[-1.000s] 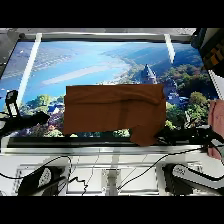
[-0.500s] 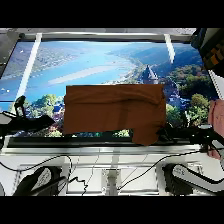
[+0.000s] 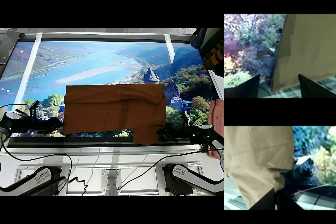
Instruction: Fold the clothes and pants, and hang the long-sleeved shirts on hangers.
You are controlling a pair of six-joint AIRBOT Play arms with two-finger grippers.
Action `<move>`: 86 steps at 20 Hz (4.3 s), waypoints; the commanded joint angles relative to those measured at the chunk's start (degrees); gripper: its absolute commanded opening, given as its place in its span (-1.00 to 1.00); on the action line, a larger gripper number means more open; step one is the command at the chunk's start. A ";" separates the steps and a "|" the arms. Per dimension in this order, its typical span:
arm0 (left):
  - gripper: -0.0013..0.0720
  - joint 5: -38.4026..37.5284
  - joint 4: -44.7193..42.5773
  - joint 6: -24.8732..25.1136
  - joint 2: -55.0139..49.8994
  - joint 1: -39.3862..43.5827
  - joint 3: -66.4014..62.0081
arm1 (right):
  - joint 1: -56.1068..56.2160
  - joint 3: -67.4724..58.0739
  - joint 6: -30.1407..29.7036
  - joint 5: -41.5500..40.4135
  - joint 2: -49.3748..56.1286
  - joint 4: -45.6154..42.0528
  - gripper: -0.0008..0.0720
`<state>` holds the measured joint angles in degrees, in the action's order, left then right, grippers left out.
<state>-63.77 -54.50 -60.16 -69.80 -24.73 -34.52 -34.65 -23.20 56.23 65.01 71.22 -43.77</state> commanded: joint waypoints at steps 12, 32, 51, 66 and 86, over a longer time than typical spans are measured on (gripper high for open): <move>-0.35 0.33 0.13 2.12 -1.64 4.94 3.02 | 0.02 -0.02 0.02 0.61 -0.04 0.50 -0.94; -0.92 40.52 31.21 6.21 -0.09 17.73 -11.96 | 29.05 -18.10 0.35 -47.76 -10.58 30.10 -0.94; 0.91 50.93 26.05 6.19 -13.42 22.86 -22.99 | 31.78 -34.60 4.66 -50.45 15.58 29.53 0.91; 0.99 5.66 16.39 8.50 -25.11 1.31 -29.29 | 30.73 -34.60 4.61 -48.00 12.85 24.04 0.91; -0.91 13.51 23.23 11.61 -31.08 18.40 -43.43 | 34.03 -43.17 4.11 -30.97 12.61 19.26 -0.94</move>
<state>-49.10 -31.75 -49.78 -102.10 -8.54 -74.35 -2.59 -63.83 60.40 32.56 83.85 -23.86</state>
